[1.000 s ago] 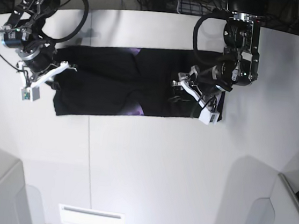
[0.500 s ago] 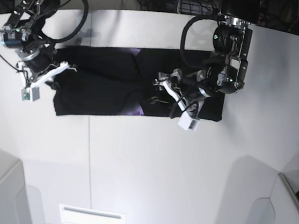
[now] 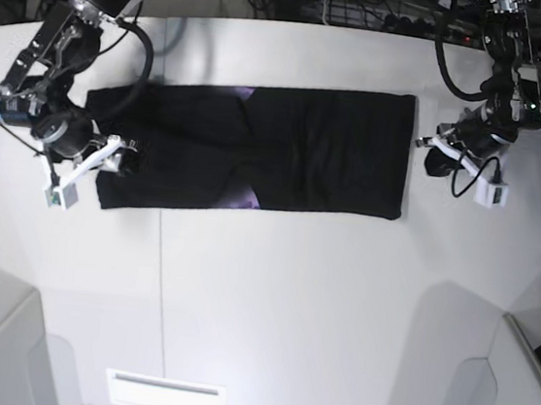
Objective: Fold the T-shirt properly
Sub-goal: 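Open the left gripper and lift it away from the folded shirt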
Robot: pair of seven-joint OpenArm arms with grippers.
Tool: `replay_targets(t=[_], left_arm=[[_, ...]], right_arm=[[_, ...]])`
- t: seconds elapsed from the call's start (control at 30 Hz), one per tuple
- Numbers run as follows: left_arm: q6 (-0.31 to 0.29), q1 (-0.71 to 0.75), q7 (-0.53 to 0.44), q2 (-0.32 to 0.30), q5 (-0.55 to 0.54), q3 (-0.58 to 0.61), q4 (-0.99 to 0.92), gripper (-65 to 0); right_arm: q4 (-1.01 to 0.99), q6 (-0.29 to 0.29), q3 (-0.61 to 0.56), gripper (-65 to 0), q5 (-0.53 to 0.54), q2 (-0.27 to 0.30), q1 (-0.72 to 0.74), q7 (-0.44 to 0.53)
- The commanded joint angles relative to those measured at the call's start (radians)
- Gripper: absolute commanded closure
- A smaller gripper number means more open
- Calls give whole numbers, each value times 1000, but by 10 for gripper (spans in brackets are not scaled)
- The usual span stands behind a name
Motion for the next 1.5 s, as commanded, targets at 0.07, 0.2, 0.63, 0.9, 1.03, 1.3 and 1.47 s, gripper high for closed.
replay_targets(t=[0.07,0.2,0.63,0.9,1.03,1.3,1.47], left_arm=[[-125,28,-16,-8,-14,-114,16,0],[-204,59,-16,-9,-12,-217,13,0],[-207,62,-80,-14,223,-135,13,0],[-205,50,-137,-14,227,-63,-94,0],[-204,51,-224,-16,227,-13,-151,0],[-200,25,-286,-14,227,75,-218,0],[-199,-27,-284,-13,227,95,-274,0]], right_arm=[[-62,3,56,-390,7,11,52,10],[-150,4,62,-390,8,31,87,11],[-345,4,59,-390,8,79,107,64],[-377,69,57,-390,8,68,85,53],[-380,89,57,-390,8,50,72,31],[-386,90,56,-372,8,47,55,33],[-386,90,56,-168,8,47,55,41]])
